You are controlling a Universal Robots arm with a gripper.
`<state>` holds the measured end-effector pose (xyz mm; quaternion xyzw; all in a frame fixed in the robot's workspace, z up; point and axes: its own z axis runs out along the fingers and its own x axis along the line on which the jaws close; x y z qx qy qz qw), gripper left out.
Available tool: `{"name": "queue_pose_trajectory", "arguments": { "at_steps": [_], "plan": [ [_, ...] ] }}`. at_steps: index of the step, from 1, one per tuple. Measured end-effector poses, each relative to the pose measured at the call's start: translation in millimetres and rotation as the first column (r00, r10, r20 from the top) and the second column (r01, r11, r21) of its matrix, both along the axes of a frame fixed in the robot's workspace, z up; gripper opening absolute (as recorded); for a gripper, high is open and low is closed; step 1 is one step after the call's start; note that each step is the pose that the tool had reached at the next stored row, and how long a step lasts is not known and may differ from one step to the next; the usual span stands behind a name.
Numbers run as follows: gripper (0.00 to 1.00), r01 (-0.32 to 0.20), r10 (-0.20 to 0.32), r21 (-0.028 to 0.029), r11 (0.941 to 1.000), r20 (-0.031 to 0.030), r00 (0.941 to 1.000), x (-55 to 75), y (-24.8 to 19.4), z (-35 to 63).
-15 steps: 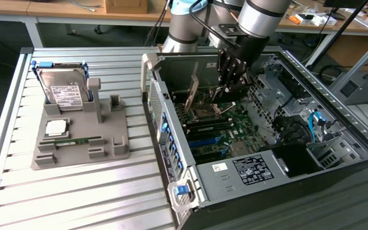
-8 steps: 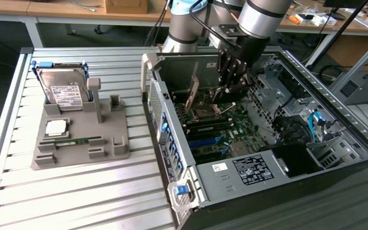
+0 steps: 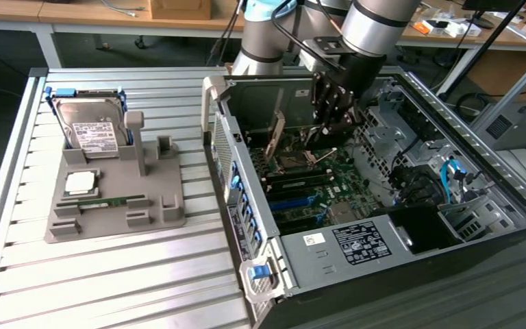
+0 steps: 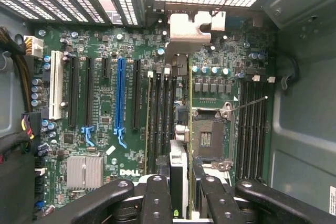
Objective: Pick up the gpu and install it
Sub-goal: 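Insert the gpu into the slot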
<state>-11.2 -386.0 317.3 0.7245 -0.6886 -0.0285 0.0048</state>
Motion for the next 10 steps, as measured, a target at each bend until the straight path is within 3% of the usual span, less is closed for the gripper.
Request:
{"name": "queue_pose_trajectory", "arguments": {
  "at_steps": [10],
  "plan": [
    [0.27,0.0,0.0,0.0,1.0,0.0,1.0,0.0,-2.6,-0.6]
  ]
}}
